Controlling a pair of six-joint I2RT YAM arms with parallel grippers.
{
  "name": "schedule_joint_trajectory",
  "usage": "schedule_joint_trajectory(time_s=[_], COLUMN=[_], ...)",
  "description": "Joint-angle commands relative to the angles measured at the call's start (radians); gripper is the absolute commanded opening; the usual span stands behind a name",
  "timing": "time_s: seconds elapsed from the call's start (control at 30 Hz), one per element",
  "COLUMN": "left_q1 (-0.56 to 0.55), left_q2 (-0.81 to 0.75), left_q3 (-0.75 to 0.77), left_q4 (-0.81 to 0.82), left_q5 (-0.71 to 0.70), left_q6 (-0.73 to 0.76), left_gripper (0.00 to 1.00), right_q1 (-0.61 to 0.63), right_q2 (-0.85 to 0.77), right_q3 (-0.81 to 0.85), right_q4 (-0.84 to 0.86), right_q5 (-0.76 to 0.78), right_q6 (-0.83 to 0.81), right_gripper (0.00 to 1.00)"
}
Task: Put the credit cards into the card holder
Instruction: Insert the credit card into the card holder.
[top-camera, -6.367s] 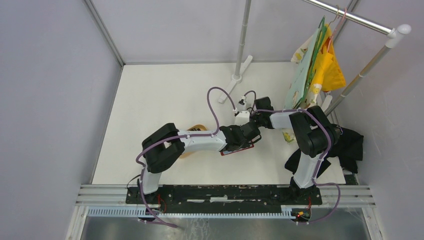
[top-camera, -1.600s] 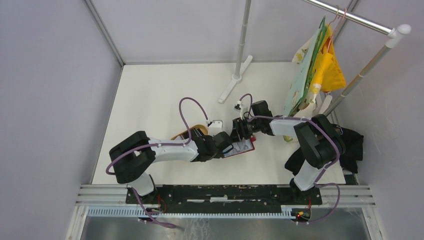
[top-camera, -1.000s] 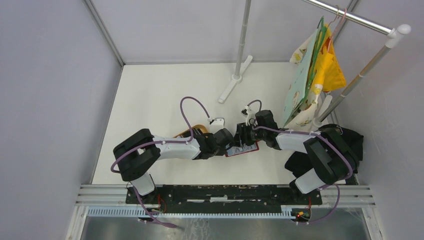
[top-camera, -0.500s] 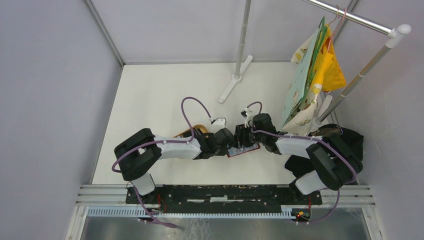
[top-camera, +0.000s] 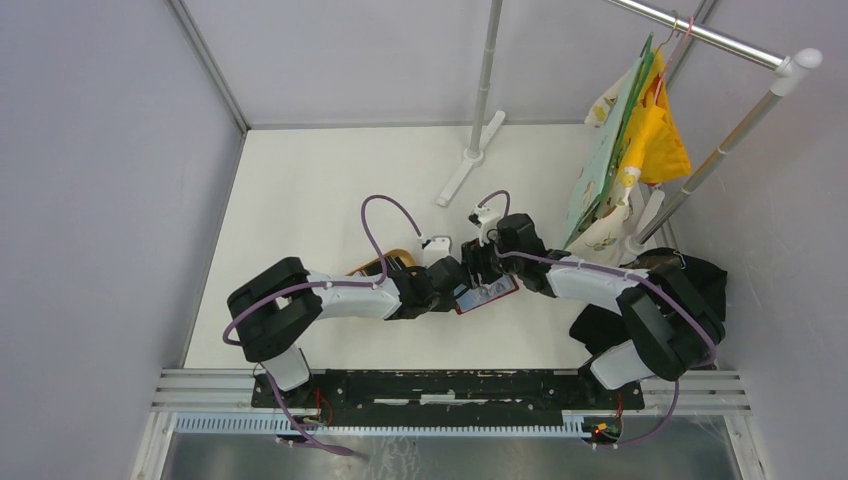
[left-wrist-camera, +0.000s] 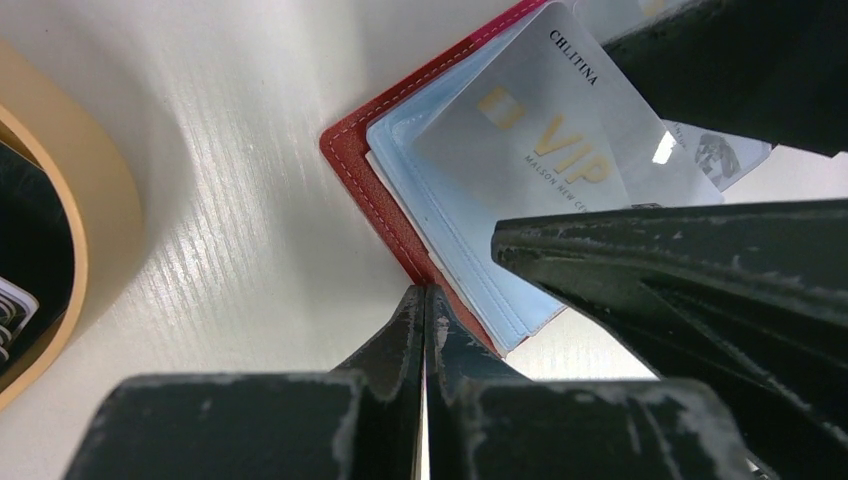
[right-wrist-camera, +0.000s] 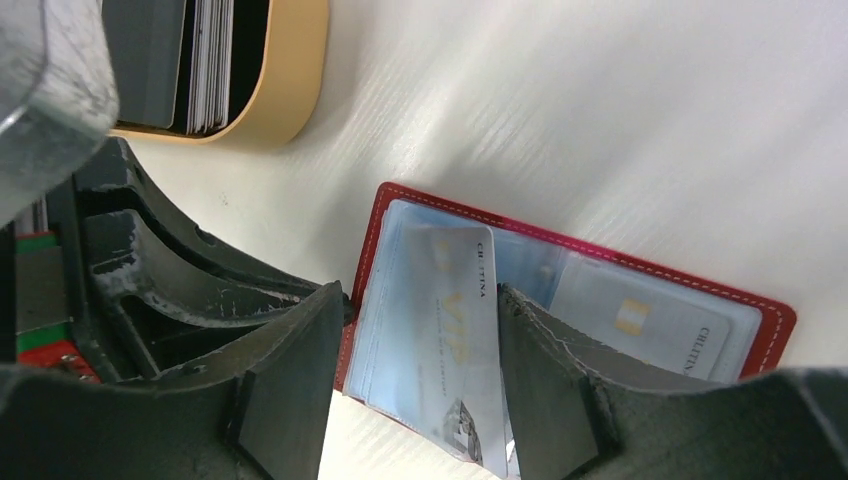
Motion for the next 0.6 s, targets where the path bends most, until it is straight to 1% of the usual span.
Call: schedule_joint_trajectory(time_s=[0.0,0.1,0.2,0.43,0.57], left_q1=[0.002,0.002,0.003,0.006,0.007], left_q2=[-0.024,-0.025,-0.034,-0.048,-0.040], left_q3=[-0.014,-0.013,-0.015,-0.016,-0.016], left_q4=[0.025,0.021,0.014,0.016,0.024], left_q5=[-0.004,-0.006,-0.016,-0.024,-0.016], left_q6=[0.009,0.012,0.011,0.015,0.015], left_gripper=[0.02,0.02,0.02,0.02,0.02], right_q1=[-0.007,-0.006,-0.006,-0.008,-0.003], right_q2=[0.018,0.050,0.053,-0.027,-0.029], right_q3=[0.048,0.045,0.011,-0.112,-0.127], right_q4=[-0.028,-0.039,-0.009,0.103,0.117], right_q5=[-0.007,-0.050,-0.072,0.000,-0.025], right_q6=[-0.050,-0.013,0.048,0.165,0.203], right_gripper=[0.63,0.63,0.62,0.62,0.61])
